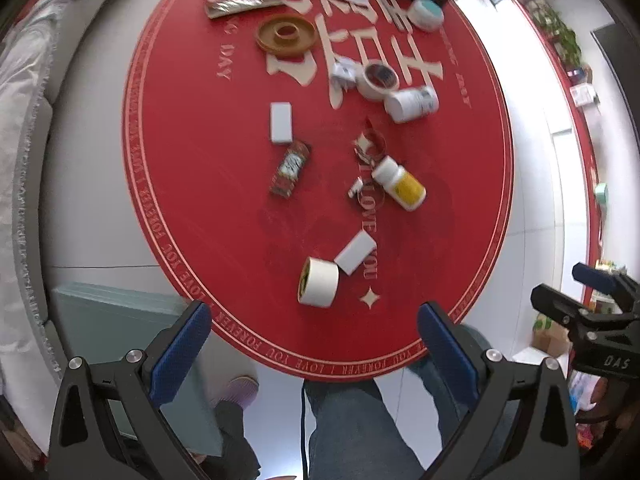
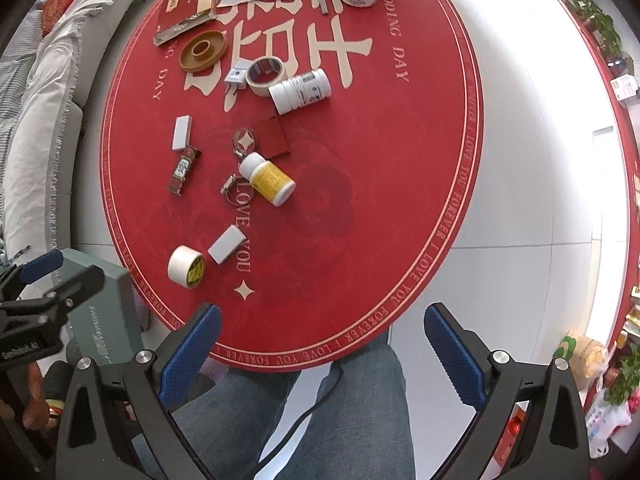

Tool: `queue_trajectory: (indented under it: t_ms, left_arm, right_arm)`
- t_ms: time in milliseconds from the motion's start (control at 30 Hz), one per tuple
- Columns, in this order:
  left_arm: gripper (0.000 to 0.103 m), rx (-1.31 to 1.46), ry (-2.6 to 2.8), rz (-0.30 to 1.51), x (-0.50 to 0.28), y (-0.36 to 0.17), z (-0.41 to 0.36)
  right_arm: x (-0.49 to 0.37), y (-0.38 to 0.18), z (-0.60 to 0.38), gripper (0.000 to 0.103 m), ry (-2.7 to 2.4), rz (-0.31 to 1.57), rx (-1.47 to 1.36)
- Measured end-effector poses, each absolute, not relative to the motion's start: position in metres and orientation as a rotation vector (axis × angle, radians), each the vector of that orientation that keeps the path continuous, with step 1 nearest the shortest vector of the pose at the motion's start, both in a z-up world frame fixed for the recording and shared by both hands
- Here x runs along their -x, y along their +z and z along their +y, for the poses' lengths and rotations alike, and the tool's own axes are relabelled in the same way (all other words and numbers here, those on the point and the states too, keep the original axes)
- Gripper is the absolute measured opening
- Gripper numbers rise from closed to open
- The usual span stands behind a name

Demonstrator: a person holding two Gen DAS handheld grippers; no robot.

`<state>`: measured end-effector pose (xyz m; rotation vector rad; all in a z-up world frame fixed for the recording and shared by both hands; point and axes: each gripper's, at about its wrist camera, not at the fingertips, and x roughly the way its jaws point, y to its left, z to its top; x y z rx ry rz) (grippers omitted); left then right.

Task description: Organize rigid objects

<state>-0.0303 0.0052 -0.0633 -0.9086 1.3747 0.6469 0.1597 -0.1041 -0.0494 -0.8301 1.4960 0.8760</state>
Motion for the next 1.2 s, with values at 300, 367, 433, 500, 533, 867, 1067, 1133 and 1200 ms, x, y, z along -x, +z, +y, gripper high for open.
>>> queue_trajectory:
  t_ms: [300,367,433,500,533,867,1067,1133,1200]
  left_arm:
    - [0.103,0.884,0.586,1.485,0.018,-0.087,-0.021]
    - [0.103,0.897,0.587,1.495,0.018,-0.089,-0.023]
    - [0.103,0.904,0.598,1.5,0.017,-0.089,-0.023]
    - [0.103,0.913,0.612,1.497,0.015,-0.089,-0.021]
    - [0.103,0.918,0.623,1.494,0.014,-0.089,-0.021]
    - [0.103,0.937,0.682,1.484,0.003,-0.087,-0.017]
    - [0.103,0.957,0.715,1.472,0.001,-0.091,-0.015]
    - [0.103,0.957,0.723,1.472,0.002,-0.095,-0.015]
    - [0.103,0.953,0.732,1.467,0.002,-0.1,-0.015]
  right_arm:
    - [-0.168,-0.061,-0.11,0.102,0.854,1.54,0.835]
    - [-0.168,-0.062,-0.107,0.102,0.869,1.541,0.848]
    - [-0.168,-0.063,-0.104,0.102,0.885,1.539,0.862]
    - [-0.17,-0.064,-0.101,0.102,0.899,1.536,0.876]
    - [-0.171,-0.064,-0.099,0.102,0.907,1.534,0.883]
    - [-0.184,-0.071,-0.088,0.102,0.946,1.54,0.916]
    - [-0.187,-0.081,-0.089,0.102,0.948,1.562,0.913]
    - [-0.189,-0.087,-0.089,0.102,0.941,1.573,0.903]
    - [-0.19,-0.092,-0.089,0.102,0.937,1.582,0.885]
